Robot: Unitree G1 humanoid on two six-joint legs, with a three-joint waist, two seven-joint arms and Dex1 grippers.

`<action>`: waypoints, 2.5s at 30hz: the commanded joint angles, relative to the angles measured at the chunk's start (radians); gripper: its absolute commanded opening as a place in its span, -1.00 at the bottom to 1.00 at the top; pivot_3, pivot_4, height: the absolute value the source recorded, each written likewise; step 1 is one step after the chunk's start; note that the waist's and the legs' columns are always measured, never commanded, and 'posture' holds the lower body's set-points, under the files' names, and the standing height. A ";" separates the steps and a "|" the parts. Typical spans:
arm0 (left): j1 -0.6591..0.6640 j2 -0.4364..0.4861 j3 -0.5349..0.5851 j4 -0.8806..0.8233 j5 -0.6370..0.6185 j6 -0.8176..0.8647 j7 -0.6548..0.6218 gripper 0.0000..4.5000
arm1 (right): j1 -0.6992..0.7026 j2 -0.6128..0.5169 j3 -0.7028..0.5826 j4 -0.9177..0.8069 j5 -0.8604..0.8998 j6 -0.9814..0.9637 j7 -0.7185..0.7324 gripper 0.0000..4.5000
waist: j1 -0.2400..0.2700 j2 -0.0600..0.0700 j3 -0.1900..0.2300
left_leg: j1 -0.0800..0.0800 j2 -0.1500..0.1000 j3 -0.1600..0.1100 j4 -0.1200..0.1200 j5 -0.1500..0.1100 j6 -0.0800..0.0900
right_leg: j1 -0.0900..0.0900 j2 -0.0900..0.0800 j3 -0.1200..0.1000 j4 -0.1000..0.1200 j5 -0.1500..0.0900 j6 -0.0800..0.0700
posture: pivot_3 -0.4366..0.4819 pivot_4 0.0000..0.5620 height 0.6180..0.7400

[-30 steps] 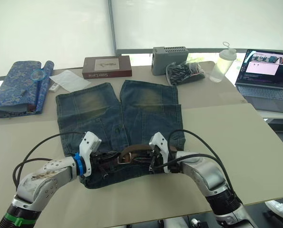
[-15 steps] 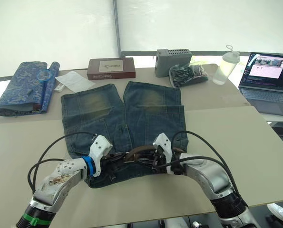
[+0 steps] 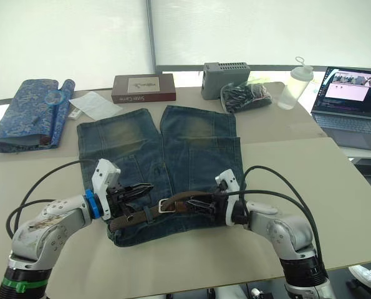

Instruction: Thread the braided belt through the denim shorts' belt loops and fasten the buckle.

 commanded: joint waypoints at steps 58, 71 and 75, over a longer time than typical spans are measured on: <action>-0.240 -0.314 -0.353 0.025 0.654 -0.261 0.120 0.40 | -0.343 0.388 -0.499 0.101 0.625 0.263 -0.913 -1.00 | -0.028 0.001 0.000 | -0.007 -0.003 0.007 0.010 0.006 0.005 | -0.009 0.002 0.007 0.015 0.004 0.003 | -0.05 -0.47 1.00; -0.320 -0.401 -0.421 0.195 0.853 -0.364 0.316 0.40 | -0.415 0.312 -0.414 0.185 0.701 0.196 -0.900 -1.00 | -0.022 0.001 0.000 | -0.009 -0.004 0.007 0.016 0.005 0.007 | -0.008 0.002 0.006 0.016 0.005 0.005 | -0.05 -0.47 1.00; -0.316 -0.431 -0.389 0.204 0.890 -0.402 0.394 0.40 | -0.408 0.301 -0.397 0.188 0.711 0.188 -0.911 -1.00 | -0.023 0.001 0.000 | -0.009 -0.003 0.007 0.015 0.005 0.007 | -0.009 0.002 0.007 0.016 0.005 0.005 | -0.05 -0.47 1.00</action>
